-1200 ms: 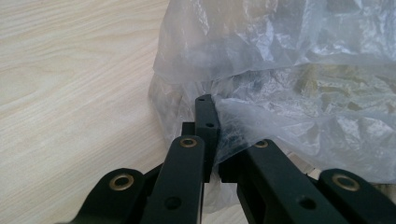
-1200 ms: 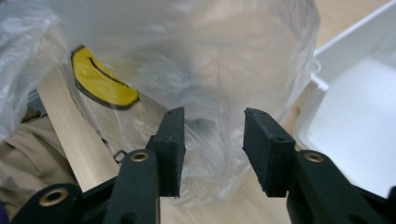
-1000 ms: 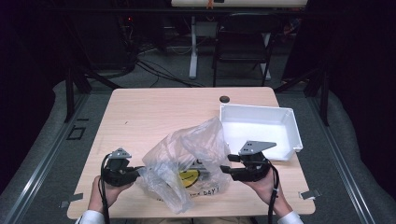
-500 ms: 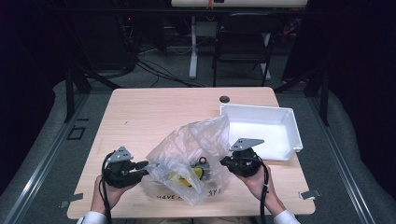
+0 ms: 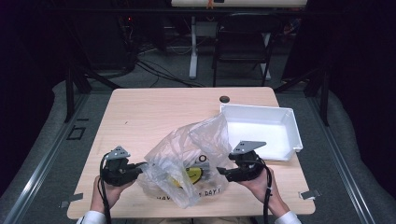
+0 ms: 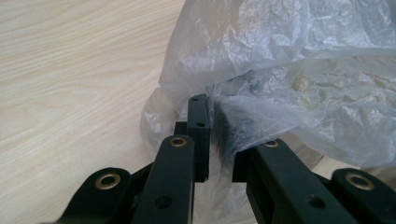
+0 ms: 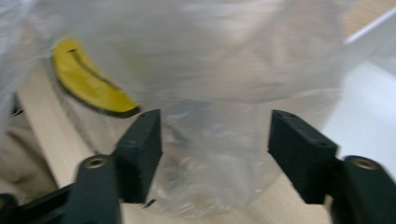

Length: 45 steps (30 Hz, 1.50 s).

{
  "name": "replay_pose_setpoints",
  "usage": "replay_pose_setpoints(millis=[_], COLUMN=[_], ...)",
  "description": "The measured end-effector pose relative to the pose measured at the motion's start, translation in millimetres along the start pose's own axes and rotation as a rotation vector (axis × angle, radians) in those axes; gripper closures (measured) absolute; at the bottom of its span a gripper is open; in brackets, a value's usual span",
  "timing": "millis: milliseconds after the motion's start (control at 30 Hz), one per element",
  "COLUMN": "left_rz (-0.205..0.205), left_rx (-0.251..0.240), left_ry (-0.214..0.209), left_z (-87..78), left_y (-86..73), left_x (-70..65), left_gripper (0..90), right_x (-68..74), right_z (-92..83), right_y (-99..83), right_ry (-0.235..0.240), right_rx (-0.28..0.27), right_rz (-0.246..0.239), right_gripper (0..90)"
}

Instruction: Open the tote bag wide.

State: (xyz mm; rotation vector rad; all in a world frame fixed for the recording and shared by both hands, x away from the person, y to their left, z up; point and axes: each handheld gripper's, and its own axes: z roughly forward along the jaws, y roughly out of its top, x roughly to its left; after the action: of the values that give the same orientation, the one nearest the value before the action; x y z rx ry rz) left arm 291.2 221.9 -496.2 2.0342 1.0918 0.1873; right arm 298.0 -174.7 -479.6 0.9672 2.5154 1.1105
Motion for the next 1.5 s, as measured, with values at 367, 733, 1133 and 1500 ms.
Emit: replay_pose_setpoints(millis=[367, 733, 1133, 1500], left_rz=[-0.007, -0.081, -0.192, -0.148], left_rx=[0.001, -0.013, 0.134, 0.293], left_ry=[-0.004, -0.013, -0.006, -0.017], left_z=[1.9, -5.7, 5.6, 25.9], left_y=[-0.5, -3.2, -13.3, -17.8], left_x=[0.3, 12.1, 32.0, 31.8], left_gripper=[85.3, 87.1, 87.9, 87.5], right_x=[15.6, -0.5, -16.9, -16.1], right_z=[14.1, 9.7, 22.5, 43.1], right_y=[7.9, 0.8, -16.0, -28.0], right_ry=[-0.103, -0.077, -0.040, -0.005], right_rx=[-0.038, -0.040, 0.104, 0.271], right_rz=[-0.017, 0.065, 0.140, 0.147], right_gripper=[69.2, 89.9, 90.0, 90.0])
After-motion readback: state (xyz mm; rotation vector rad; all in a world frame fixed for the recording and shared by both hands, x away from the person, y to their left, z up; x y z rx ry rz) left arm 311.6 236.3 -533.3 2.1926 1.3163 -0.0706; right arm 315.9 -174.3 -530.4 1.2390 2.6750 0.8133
